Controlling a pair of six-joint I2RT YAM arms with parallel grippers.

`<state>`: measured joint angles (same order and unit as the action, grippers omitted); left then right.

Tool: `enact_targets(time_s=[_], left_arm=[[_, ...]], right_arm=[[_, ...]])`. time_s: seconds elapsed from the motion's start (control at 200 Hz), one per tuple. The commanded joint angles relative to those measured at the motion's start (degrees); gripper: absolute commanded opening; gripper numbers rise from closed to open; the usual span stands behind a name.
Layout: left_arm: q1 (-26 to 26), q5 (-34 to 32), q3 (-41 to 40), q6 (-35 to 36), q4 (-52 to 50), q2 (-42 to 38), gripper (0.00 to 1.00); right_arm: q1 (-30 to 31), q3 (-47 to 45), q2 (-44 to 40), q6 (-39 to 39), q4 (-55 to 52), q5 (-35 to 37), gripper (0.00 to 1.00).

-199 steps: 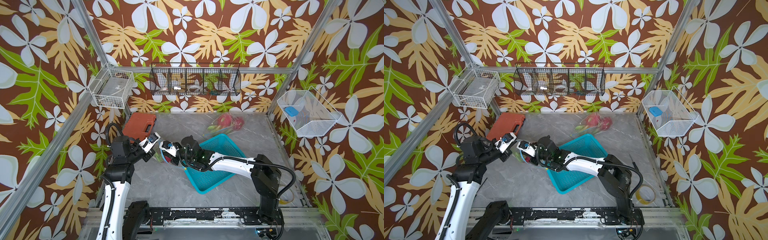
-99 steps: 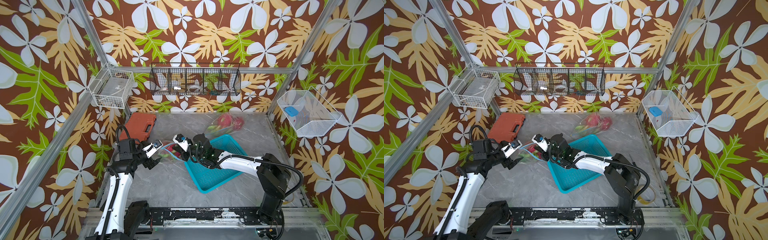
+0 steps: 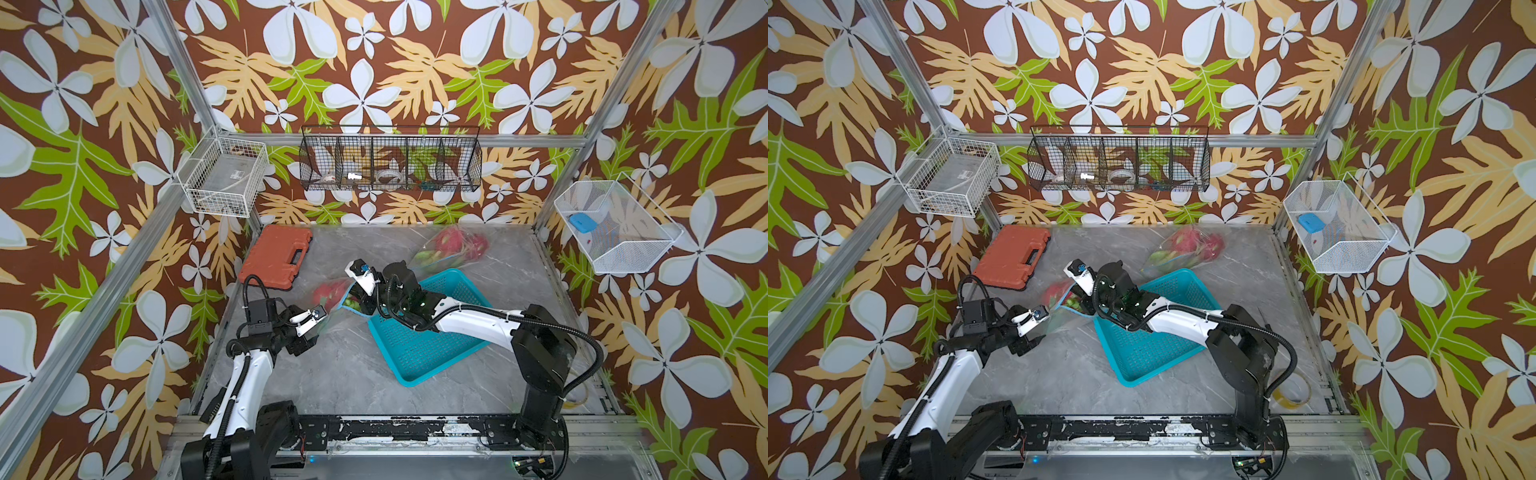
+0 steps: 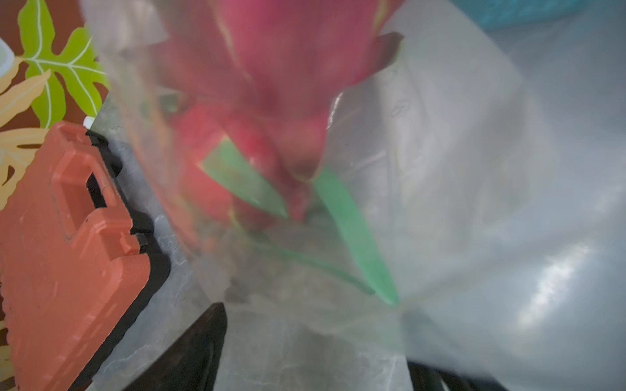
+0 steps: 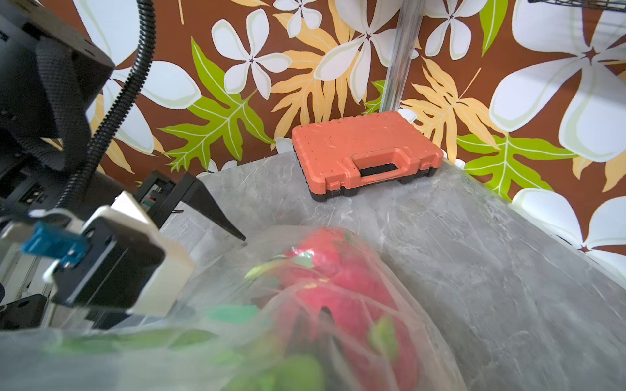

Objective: Open the zip-top bag and take out the dragon fruit
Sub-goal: Pick up the dragon fruit from the zipper food storage bag.

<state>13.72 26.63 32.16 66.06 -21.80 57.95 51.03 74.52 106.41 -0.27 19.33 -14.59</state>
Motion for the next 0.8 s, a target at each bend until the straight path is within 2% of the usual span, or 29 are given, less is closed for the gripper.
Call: enact_targets(time_s=[0.0, 0.11, 0.17, 0.325, 0.35, 0.535, 0.591, 0.656, 0.706, 0.796], left_arm=[[4.2, 5.5, 3.5, -0.9, 1.8, 3.7, 0.74], [6.0, 5.6, 5.2, 0.6, -0.4, 8.9, 0.72], [6.0, 4.8, 3.8, 2.0, 0.7, 10.7, 0.76], [6.0, 3.0, 1.7, -1.9, 8.9, 14.8, 0.88], [6.0, 3.0, 1.6, -1.8, 9.3, 15.4, 0.92], [6.2, -0.1, -0.1, 3.5, 10.5, 17.7, 0.93], [7.6, 0.8, 0.7, 6.8, 6.8, 17.8, 0.92], [13.4, 8.5, 5.9, 13.4, -3.9, 20.0, 0.89], [17.1, 12.0, 10.8, 14.9, -10.5, 23.7, 0.81], [21.4, 14.1, 20.0, 18.0, -20.7, 31.1, 0.69]], right_arm=[[0.0, 1.1, 0.5, -0.1, -2.4, 1.1, 0.0], [0.0, 1.7, 0.9, -0.4, -3.8, 1.0, 0.0], [0.0, 1.9, 1.1, -0.4, -4.4, 0.7, 0.0], [0.0, 1.9, 0.7, -0.3, -5.3, 0.5, 0.0], [0.0, 1.8, 0.7, -0.3, -5.3, 0.5, 0.0], [0.0, 2.3, 0.6, -1.1, -6.7, 1.1, 0.0], [-0.1, 2.5, 0.7, -1.5, -7.2, 1.3, 0.0], [-0.3, 2.9, 1.1, -1.8, -7.6, 1.5, 0.0], [-0.5, 3.2, 1.3, -1.7, -7.9, 1.3, 0.0], [-0.6, 2.9, 1.5, -1.5, -7.6, 0.5, 0.0]])
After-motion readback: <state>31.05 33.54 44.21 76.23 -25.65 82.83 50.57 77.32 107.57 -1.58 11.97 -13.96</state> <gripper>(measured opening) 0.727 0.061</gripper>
